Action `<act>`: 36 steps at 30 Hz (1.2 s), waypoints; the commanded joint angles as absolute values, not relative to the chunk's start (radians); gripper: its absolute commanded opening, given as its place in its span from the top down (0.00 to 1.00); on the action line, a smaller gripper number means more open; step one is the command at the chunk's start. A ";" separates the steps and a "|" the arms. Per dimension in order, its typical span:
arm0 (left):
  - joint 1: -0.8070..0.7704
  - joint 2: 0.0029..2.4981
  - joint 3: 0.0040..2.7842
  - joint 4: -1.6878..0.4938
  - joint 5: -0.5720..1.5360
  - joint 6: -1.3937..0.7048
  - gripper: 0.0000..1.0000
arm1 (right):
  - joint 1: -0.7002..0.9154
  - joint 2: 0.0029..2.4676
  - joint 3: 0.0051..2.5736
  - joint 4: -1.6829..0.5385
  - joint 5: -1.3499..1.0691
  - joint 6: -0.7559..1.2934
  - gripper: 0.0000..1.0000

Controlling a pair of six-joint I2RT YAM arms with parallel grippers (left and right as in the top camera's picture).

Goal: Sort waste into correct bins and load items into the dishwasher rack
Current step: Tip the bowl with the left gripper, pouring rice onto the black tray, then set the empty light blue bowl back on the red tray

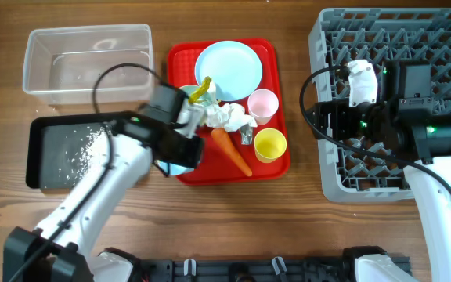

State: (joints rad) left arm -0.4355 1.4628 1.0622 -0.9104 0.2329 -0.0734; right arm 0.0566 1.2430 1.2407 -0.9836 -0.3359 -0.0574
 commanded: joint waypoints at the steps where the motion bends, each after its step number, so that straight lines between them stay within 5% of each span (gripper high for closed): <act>1: -0.557 1.526 1.064 -0.857 0.049 -0.208 0.96 | 0.060 1.253 1.261 -0.982 -0.329 -0.075 0.00; 8: -0.655 1.652 1.064 -0.811 -0.054 -0.278 0.95 | 0.060 1.253 1.261 -0.989 -0.329 -0.076 0.00; 14: -0.645 1.651 1.091 -0.809 -0.054 -0.300 0.57 | 0.060 1.253 1.261 -0.984 -0.329 -0.076 0.00; 18: -0.643 1.625 1.175 -0.846 -0.054 -0.302 0.48 | 0.060 1.253 1.261 -0.981 -0.329 -0.076 0.00; 27: -0.469 1.543 1.251 -0.885 -0.055 -0.341 0.37 | 0.061 1.253 1.261 -0.973 -0.329 -0.078 0.00; 36: -0.322 1.688 1.250 -0.636 -0.054 -0.265 0.39 | 0.060 1.253 1.261 -0.973 -0.329 -0.076 0.00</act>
State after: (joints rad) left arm -0.3309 1.6196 1.2373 -0.6933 -0.0444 -0.2958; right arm 0.0566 1.2438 1.2407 -0.9726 -0.3355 -0.0574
